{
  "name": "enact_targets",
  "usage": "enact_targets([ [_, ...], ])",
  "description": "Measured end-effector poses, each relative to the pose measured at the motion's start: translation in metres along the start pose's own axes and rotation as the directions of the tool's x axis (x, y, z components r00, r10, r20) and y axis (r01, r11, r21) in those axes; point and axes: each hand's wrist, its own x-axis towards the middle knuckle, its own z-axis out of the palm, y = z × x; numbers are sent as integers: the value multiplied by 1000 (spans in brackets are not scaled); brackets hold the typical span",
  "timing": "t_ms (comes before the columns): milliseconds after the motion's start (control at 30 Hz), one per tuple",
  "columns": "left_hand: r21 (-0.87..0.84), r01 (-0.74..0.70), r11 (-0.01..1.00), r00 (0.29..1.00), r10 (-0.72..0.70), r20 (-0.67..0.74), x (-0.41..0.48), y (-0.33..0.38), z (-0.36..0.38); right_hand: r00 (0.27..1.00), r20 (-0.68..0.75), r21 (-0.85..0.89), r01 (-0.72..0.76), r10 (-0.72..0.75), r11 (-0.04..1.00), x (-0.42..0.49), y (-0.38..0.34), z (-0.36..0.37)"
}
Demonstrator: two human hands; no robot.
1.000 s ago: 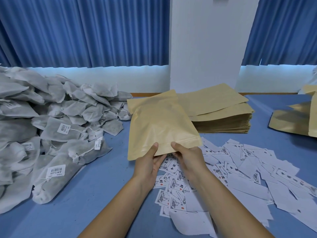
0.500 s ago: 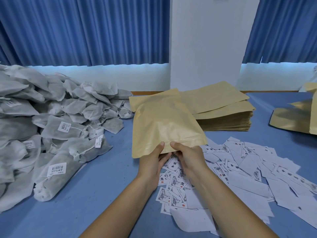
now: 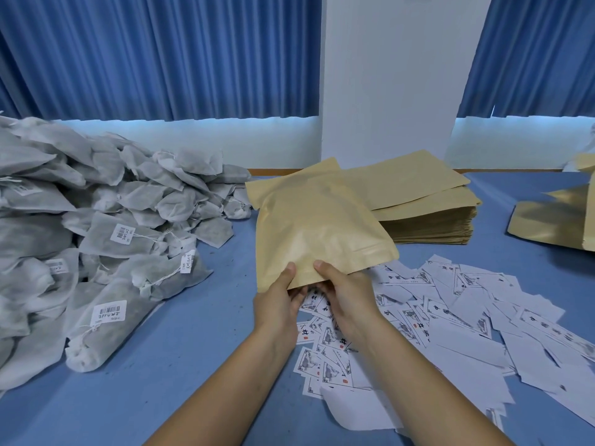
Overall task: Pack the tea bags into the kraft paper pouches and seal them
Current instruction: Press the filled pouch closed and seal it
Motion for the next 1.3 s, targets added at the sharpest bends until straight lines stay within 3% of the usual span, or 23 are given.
enact_targets([
  [233, 135, -49, 990, 998, 44, 37, 0, -6, 0, 998, -65, -116, -2, -6, 993, -2, 0, 1],
  [533, 304, -111, 946, 993, 114, 8, 10, -3, -4, 996, -77, -69, -47, 41, 997, -2, -5, -2],
  [700, 320, -135, 938, 990, 139, 12, 9, -5, -3, 993, -109, 14, -42, 43, 999, 4, -6, -4],
  [833, 361, -122, 925, 991, 132, -2, 13, 0, -4, 956, -294, 104, 30, 2, 994, 16, -20, -18],
  [1000, 323, -145, 935, 988, 156, -9, 10, 2, -2, 974, -229, 59, 18, -4, 998, 15, -30, -23],
  [1133, 301, -182, 936, 981, 195, -14, 10, 6, -3, 937, -347, -15, 40, -43, 999, 19, -36, -32],
  [1300, 290, -202, 936, 975, 220, -29, 9, 9, -3, 961, -273, 36, 65, -53, 997, 19, -39, -33],
])
